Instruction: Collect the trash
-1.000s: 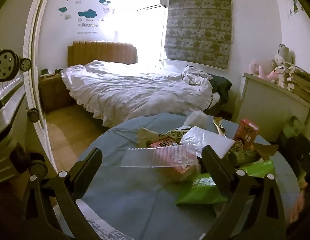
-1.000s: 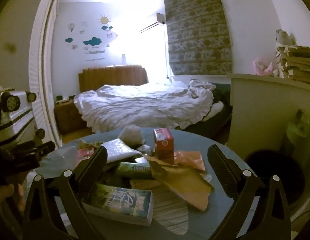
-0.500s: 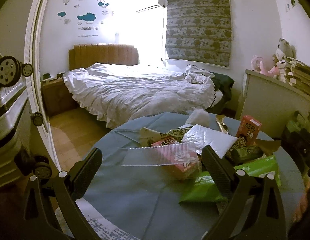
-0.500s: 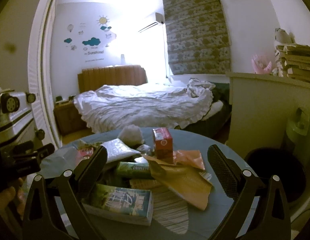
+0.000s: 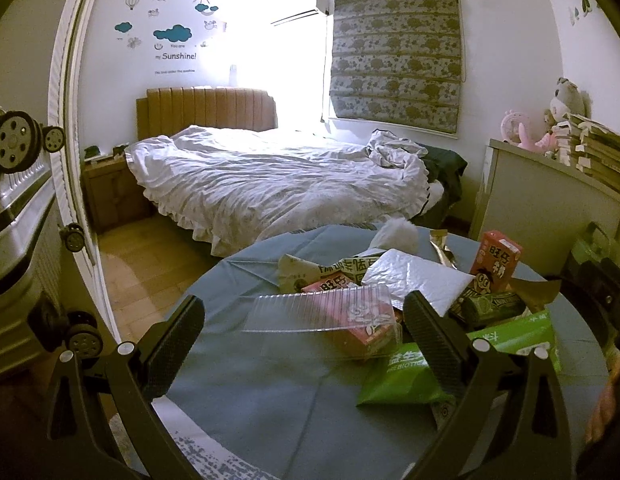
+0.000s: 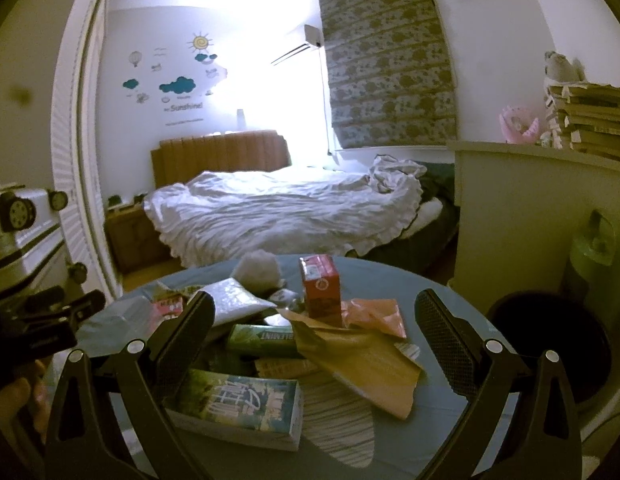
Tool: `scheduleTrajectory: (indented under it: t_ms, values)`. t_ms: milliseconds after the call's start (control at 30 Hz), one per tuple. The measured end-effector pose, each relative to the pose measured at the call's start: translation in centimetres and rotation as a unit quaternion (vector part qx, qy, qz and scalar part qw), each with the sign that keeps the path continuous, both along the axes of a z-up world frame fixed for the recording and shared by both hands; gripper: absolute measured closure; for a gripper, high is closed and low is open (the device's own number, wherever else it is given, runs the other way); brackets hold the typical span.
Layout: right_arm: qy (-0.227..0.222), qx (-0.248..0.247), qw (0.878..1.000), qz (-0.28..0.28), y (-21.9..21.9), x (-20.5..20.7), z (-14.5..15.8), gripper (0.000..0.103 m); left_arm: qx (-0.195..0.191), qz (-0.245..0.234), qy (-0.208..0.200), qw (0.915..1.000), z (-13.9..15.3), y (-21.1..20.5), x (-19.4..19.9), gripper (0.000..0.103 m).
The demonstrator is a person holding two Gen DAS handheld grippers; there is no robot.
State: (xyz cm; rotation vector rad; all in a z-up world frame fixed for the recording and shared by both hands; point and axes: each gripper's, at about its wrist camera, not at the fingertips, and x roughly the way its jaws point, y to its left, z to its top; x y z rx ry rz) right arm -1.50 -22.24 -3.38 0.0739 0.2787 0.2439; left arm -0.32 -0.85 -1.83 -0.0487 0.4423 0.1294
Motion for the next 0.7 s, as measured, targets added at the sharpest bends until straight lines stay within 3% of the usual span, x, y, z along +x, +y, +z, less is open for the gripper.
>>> scheduleTrajectory:
  t_ms: [700]
  values:
    - [0.001,0.0,1.0,0.0,-0.22,0.12,0.11,0.004,-0.001,0.0,0.0,1.0,0.04,0.08,-0.09,0.005]
